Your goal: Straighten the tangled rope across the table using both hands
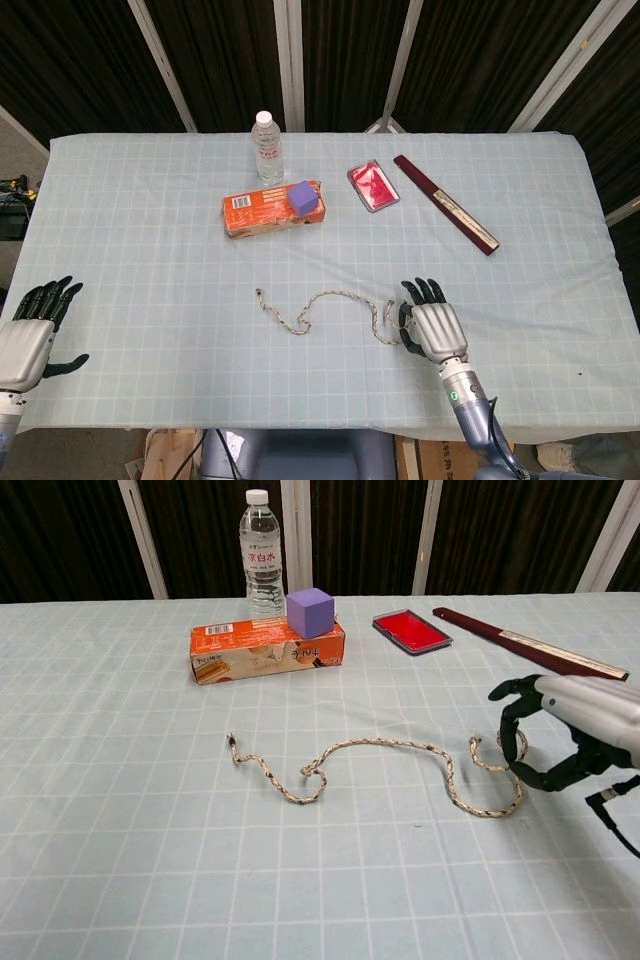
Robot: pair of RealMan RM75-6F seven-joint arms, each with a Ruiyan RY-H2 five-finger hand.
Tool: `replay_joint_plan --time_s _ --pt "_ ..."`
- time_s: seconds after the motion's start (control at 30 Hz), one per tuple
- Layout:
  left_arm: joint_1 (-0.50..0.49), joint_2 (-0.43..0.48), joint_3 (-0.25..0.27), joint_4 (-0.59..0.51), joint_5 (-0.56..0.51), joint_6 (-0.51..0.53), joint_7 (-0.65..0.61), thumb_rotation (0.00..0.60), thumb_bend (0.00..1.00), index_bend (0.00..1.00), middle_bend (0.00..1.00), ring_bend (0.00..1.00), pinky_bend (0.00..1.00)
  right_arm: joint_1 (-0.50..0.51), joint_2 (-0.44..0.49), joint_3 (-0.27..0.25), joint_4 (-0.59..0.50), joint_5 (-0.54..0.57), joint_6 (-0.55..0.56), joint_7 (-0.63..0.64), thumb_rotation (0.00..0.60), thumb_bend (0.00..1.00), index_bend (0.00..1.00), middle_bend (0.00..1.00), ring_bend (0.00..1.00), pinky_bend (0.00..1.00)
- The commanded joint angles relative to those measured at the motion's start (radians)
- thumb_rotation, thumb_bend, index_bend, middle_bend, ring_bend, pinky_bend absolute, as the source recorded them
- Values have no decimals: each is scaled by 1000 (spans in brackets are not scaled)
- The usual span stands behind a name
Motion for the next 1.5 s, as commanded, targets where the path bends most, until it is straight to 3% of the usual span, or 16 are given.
replay_joint_plan --time_s 0.03,0.2,0.43,0.6,0.83,0.93,1.17,1.5 --pt "-17 10 -9 -21 -1 -15 29 600 7 99 0 0 0 -3 44 26 -40 -12 11 32 600 515 641 150 0 0" --pt "-55 15 -31 -71 -16 -54 83 600 24 131 0 0 0 -9 98 57 -88 5 10 83 600 515 643 150 0 0" --pt "-144 -21 -86 -134 -93 -151 192 600 91 257 54 0 0 -17 144 64 -107 11 5 125 600 515 644 154 0 0" --pt "-237 -60 -134 -156 -157 -244 281 600 159 338 109 0 0 -21 158 64 -113 12 6 140 600 514 644 156 0 0" --pt "-369 -130 -190 -150 -233 -339 418 600 228 373 150 10 14 -19 169 69 -120 16 10 146 600 515 644 157 0 0" --pt "-418 -176 -198 -127 -270 -376 466 600 236 402 189 44 67 -18 170 71 -120 24 10 148 600 515 646 160 0 0" --pt "-515 -299 -179 -45 -321 -439 573 600 240 424 201 47 86 -17 173 71 -117 36 13 143 600 515 651 161 0 0" --pt "-566 -466 -159 63 -409 -432 609 600 271 462 221 48 86 -19 183 67 -104 45 8 155 600 515 655 164 0 0"
